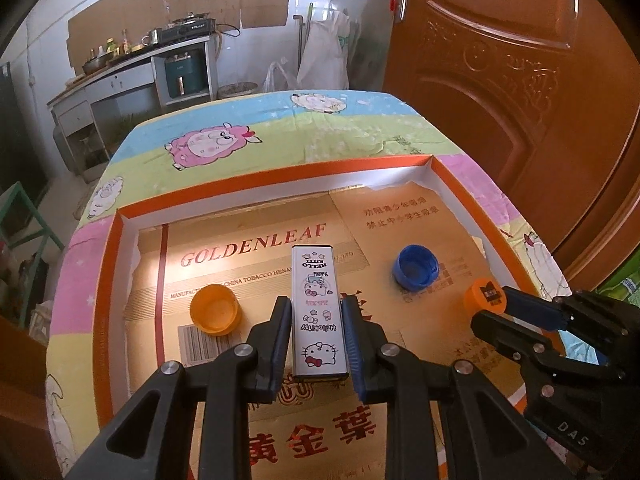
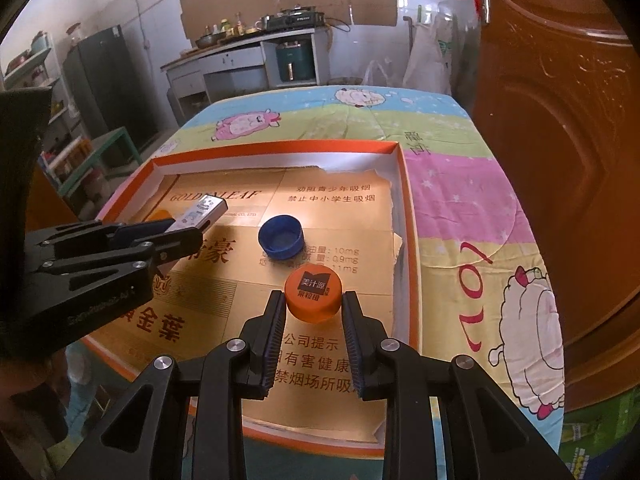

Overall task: Organize rigid objects
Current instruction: 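Open both tools to set the box and cap inside the tray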

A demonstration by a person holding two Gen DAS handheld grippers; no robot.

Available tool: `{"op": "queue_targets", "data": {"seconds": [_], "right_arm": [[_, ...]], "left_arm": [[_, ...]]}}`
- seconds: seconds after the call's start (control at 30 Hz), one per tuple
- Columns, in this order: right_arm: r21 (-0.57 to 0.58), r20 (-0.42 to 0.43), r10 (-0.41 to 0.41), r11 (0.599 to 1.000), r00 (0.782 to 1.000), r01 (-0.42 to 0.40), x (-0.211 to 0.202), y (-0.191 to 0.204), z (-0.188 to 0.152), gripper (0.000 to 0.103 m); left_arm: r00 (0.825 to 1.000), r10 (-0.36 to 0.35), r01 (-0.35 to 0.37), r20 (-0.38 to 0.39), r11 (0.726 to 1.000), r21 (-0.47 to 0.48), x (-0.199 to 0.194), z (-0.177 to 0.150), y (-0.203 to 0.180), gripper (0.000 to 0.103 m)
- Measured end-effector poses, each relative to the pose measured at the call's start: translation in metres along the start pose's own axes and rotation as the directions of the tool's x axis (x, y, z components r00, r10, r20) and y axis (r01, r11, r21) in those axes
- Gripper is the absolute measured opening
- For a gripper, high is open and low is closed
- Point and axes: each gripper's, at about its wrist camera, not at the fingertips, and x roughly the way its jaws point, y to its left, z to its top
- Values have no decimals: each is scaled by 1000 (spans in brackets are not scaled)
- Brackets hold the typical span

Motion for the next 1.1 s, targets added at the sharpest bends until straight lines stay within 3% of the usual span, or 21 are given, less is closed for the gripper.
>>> {"op": "queue_targets", "data": {"seconds": [0.67,0.73,0.87,1.1], "right_arm": [[-44,-56,-41,998,998,39,17,8,-1,32],[-40,-55,-36,999,998,34,17,8,-2,41],[-35,-46,-23,999,999,22,14,9,-5,43],[-34,-3,-15,999,1000,15,-6,11,-7,45]], "left_arm": [[999,-28,28,-23,1000,-4,14,-4,5,27],[1000,-21,21,-22,1000,2,13,-5,3,29],[1000,-13,14,-14,1000,16,9,-6,0,45],[999,-12,11,36,999,31,-17,-7,-8,45]]}}
